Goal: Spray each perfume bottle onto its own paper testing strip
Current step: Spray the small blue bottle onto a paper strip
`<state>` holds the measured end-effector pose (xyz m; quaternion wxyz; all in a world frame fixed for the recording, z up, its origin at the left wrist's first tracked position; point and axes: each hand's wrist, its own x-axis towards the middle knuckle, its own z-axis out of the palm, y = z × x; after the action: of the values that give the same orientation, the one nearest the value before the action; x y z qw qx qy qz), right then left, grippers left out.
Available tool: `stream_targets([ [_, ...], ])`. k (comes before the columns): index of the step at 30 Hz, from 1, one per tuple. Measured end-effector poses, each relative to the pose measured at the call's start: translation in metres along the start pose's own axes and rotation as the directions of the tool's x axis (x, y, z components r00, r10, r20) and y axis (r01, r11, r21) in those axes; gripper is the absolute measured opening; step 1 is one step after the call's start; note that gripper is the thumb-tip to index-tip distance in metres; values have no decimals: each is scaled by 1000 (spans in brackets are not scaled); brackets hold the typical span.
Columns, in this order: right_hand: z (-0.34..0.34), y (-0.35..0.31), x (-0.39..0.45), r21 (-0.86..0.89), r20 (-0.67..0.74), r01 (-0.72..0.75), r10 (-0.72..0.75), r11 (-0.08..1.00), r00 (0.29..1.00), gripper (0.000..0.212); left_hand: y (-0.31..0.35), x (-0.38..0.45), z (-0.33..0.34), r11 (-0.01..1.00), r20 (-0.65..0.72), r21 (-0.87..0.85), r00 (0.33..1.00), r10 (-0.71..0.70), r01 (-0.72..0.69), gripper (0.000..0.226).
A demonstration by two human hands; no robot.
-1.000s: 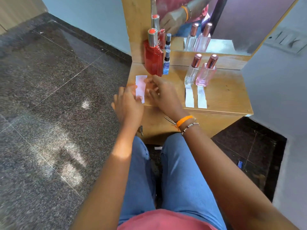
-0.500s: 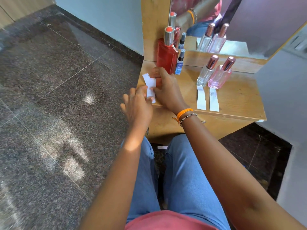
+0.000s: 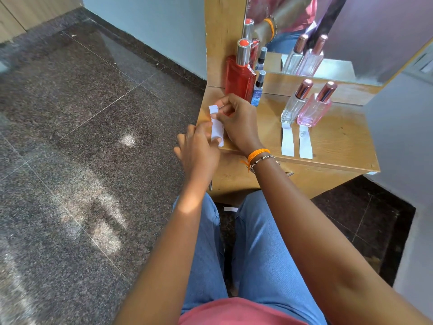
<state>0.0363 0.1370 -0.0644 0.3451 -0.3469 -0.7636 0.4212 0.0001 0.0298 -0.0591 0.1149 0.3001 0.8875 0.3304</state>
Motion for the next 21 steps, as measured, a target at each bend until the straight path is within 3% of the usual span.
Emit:
stream_targets([
  [7, -8, -8, -4, 43, -55, 15, -13, 999, 998, 18, 1, 2, -3, 996, -2, -84, 1000, -13, 13, 32],
  [13, -33, -12, -17, 101, -162, 14, 2, 995, 987, 4, 6, -1, -7, 985, -83, -171, 996, -10, -4, 28],
  [21, -64, 4, -25, -177, -104, -97, 79, 979, 991, 24, 30, -23, 6, 973, -4, -12, 973, 232, -232, 29],
])
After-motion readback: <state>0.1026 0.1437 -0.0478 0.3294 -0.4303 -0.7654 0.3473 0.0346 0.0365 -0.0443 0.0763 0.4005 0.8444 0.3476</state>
